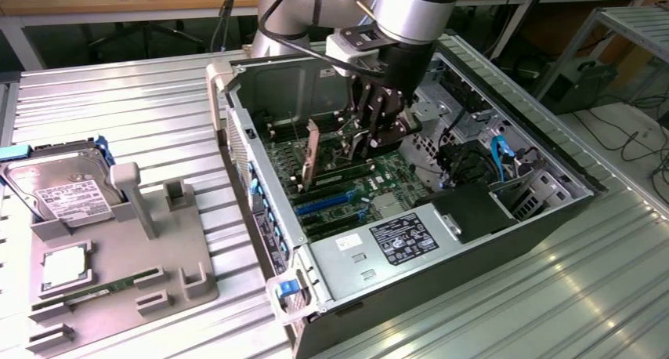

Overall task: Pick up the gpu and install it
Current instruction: 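Insert the gpu into the slot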

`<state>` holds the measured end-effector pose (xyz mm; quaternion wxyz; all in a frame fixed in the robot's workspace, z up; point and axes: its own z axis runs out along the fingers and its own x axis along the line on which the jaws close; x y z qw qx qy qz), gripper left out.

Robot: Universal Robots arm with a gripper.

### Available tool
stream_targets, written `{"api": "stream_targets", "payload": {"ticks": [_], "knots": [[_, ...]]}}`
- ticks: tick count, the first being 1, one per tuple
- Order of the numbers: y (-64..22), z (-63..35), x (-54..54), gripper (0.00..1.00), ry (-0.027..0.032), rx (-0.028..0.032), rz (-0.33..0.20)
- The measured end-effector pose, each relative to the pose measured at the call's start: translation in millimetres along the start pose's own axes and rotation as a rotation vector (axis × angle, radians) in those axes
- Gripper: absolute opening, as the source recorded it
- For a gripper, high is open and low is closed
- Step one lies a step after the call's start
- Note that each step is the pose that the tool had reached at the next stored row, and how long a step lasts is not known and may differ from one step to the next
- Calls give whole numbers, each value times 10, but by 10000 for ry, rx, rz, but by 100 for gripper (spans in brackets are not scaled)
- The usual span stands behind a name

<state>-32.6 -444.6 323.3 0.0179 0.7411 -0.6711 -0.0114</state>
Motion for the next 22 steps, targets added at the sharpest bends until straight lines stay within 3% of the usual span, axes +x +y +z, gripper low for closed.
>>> {"api": "stream_targets", "payload": {"ticks": [8, 20, 21, 22], "knots": [[6, 78, 5, 27, 7, -1, 19], [21, 255, -40, 27, -27, 0, 707], [34, 260, -41, 27, -20, 58, 712], [46, 263, -43, 27, -13, 182, 713]]}}
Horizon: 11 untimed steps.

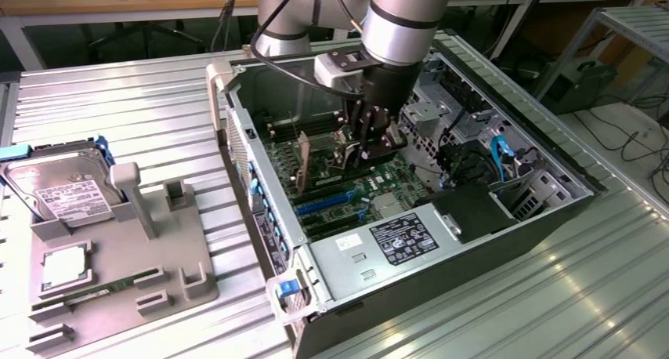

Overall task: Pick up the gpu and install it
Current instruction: 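Insert the gpu into the slot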

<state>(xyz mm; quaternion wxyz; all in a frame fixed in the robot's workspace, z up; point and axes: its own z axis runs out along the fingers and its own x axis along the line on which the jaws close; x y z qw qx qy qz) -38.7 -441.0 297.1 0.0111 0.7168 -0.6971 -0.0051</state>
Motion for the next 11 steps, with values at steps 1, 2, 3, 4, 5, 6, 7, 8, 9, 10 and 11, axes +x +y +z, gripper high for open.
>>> {"api": "stream_targets", "payload": {"ticks": [1, 2, 3, 4, 5, 6, 7, 8, 9, 10, 11], "knots": [[1, 4, -1, 27, -1, 78, 13], [1, 6, -3, 27, -2, 114, 61], [1, 13, -4, 27, -4, 122, 153], [8, 24, -6, 27, -4, 122, 210], [20, 41, -8, 27, -5, 121, 238], [34, 61, -9, 27, 1, 121, 262], [53, 85, -10, 27, 7, 120, 281], [69, 105, -10, 27, 9, 120, 294], [80, 122, -11, 27, 7, 121, 309], [88, 133, -11, 27, 9, 120, 327], [95, 138, -11, 27, 8, 120, 337]]}}
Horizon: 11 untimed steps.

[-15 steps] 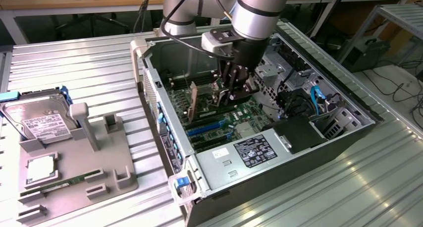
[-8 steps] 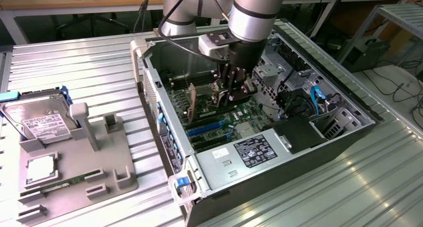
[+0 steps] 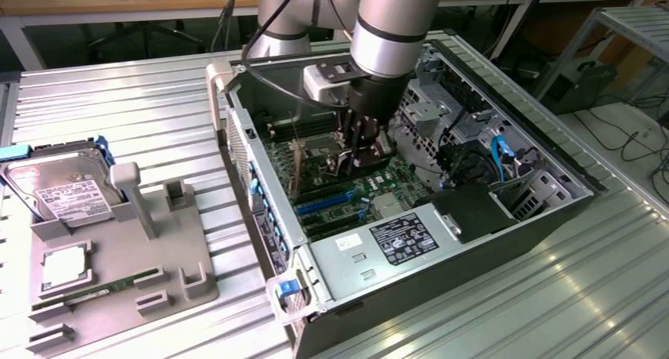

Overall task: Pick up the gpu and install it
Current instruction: 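Insert the gpu into the slot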

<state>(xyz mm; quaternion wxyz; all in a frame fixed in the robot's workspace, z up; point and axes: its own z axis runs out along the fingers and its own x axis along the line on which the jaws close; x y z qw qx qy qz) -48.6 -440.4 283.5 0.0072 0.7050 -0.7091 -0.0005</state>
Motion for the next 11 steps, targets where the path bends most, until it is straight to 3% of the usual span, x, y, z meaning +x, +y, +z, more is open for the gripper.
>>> {"api": "stream_targets", "payload": {"ticks": [6, 11], "knots": [[85, 61, 11, 27, 19, -2, 15], [131, 94, 67, 27, -95, 0, 15]]}}
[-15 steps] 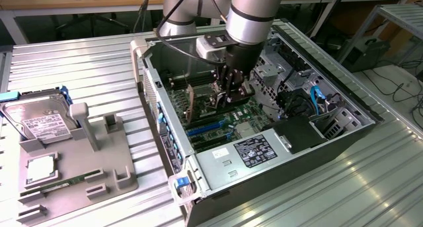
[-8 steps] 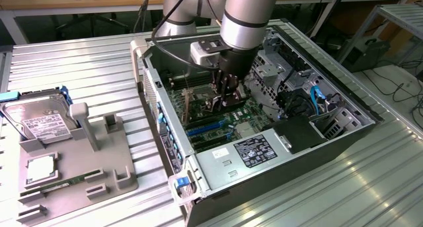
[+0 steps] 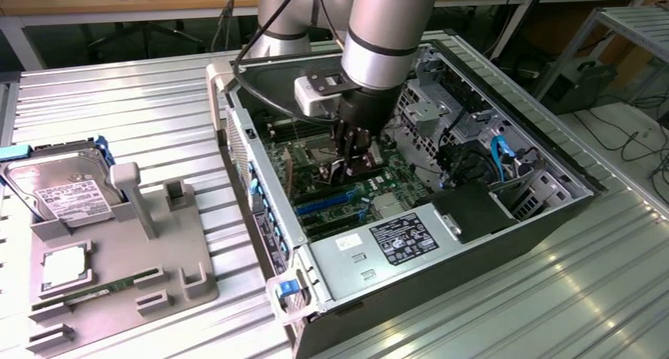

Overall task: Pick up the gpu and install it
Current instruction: 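Insert the gpu into the slot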

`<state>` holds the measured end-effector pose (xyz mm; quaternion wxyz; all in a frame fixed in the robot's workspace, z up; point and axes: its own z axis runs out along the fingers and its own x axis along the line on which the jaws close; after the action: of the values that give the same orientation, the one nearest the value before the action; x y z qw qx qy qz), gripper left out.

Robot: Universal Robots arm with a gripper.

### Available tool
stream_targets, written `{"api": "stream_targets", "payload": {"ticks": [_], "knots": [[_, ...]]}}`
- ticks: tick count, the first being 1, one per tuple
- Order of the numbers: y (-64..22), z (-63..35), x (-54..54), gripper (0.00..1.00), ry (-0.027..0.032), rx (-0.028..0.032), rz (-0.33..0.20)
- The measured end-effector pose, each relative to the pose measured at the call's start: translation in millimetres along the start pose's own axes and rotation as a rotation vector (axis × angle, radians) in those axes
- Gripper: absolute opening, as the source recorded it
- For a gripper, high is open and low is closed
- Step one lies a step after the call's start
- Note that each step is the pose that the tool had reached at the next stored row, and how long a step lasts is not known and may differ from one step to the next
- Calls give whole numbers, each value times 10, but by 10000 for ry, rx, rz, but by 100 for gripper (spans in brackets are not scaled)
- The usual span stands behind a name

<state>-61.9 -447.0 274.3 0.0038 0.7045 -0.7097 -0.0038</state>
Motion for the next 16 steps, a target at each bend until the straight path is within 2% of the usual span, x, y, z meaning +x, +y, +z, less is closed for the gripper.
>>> {"api": "stream_targets", "payload": {"ticks": [2, 3, 4, 5, 10, 11, 14, 16], "knots": [[14, 4, 4, 27, -28, -2, 0], [21, 8, 6, 27, -80, -2, 0], [25, 11, 8, 27, -158, -2, -2], [28, 14, 15, 27, -182, -2, -3], [36, 18, 60, 27, -184, -2, 0], [49, 21, 61, 27, -177, -1, -1], [80, 40, 62, 27, -96, -17, 1], [83, 47, 62, 27, 59, -19, 4]]}}
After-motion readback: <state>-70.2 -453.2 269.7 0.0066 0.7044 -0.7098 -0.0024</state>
